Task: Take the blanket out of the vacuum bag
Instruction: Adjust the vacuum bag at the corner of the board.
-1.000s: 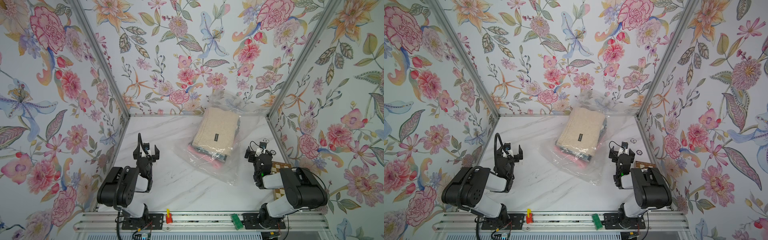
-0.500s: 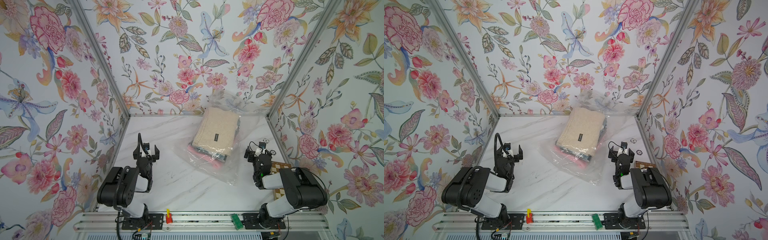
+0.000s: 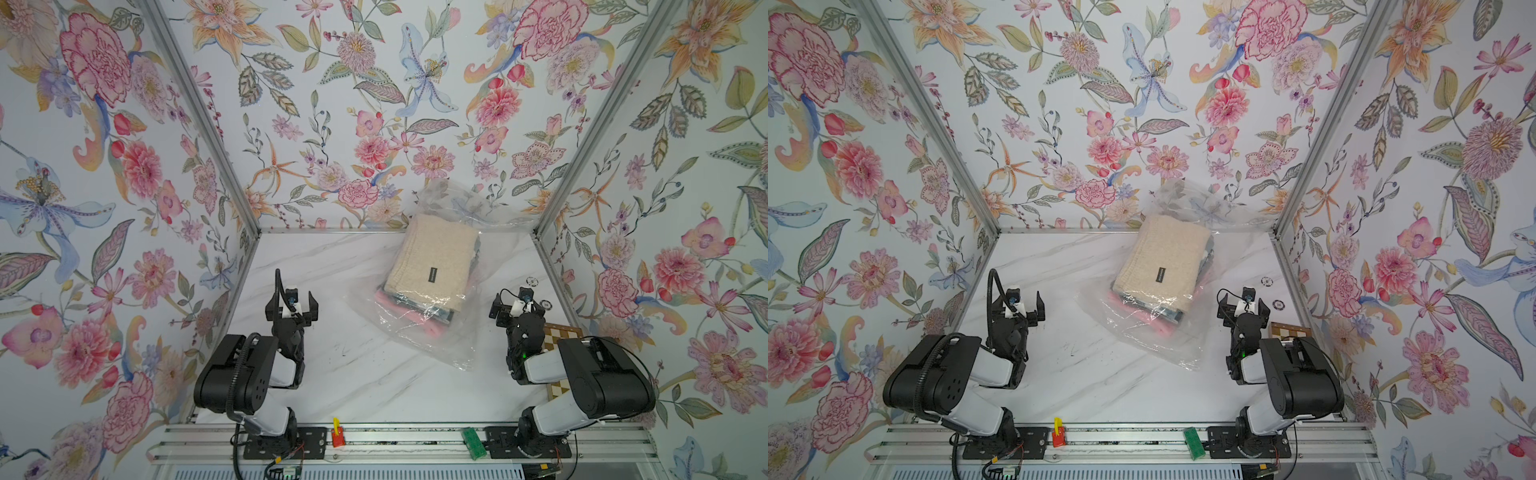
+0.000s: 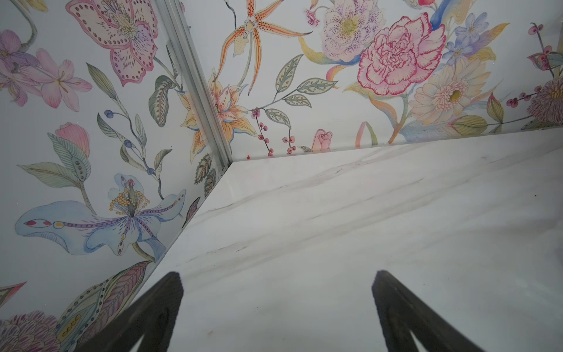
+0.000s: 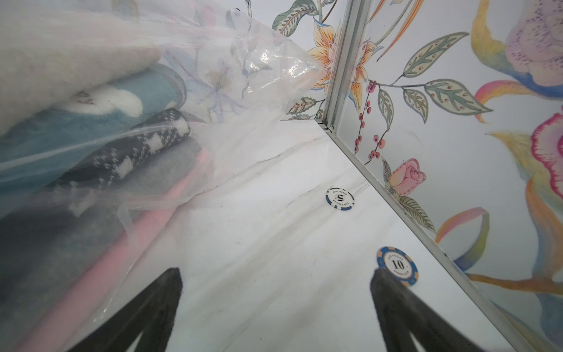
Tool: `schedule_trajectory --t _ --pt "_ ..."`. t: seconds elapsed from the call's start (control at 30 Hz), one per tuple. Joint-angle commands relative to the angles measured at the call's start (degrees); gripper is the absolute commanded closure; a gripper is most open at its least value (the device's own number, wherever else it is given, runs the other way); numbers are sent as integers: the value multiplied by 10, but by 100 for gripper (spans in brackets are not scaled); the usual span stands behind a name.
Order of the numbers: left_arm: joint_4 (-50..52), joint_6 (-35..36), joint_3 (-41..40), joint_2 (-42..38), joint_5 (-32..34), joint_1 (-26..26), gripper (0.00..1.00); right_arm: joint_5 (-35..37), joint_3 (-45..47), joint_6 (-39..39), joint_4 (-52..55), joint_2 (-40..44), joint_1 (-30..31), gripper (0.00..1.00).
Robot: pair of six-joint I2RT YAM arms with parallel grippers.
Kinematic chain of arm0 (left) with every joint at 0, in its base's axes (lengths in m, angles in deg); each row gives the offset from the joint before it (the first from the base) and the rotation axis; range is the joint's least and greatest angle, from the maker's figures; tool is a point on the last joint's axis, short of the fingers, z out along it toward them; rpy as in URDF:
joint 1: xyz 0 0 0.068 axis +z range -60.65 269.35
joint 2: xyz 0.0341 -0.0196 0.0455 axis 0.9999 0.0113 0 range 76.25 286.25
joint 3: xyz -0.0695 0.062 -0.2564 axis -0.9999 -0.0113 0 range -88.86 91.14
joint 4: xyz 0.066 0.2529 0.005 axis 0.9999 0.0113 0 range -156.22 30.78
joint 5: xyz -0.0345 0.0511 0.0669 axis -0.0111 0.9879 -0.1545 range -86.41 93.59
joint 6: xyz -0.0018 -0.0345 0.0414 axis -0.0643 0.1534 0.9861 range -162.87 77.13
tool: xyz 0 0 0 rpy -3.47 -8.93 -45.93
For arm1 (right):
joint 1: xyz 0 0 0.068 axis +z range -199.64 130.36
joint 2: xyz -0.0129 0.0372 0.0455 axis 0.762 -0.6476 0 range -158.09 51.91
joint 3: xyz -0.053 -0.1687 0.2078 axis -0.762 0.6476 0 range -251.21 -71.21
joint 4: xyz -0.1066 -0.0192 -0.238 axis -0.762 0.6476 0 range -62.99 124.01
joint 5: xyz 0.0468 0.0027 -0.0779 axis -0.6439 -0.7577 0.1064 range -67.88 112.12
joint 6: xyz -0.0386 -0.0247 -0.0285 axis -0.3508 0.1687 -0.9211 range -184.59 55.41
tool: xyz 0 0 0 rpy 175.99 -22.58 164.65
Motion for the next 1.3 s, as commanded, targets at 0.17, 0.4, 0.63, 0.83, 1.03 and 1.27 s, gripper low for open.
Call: schedule_trajectory --t 0.17,0.4,0.63,0.83,1.03,1.27 --pt "55 -1 -28 -177 74 -13 1 87 -8 -47 104 113 66 1" --pt "536 -156 277 -224 -98 -34 2 25 -202 134 610 212 50 1" --pt "771 -188 561 -40 -267 -144 13 -237 -317 262 715 177 21 1" --pt "776 -177 668 89 -296 -196 16 -331 -324 297 654 141 13 1" --pt "754 -186 752 195 -311 -216 23 -358 -333 305 612 106 17 3" --pt "714 -225 786 252 -360 -220 30 -386 -372 299 600 42 23 15"
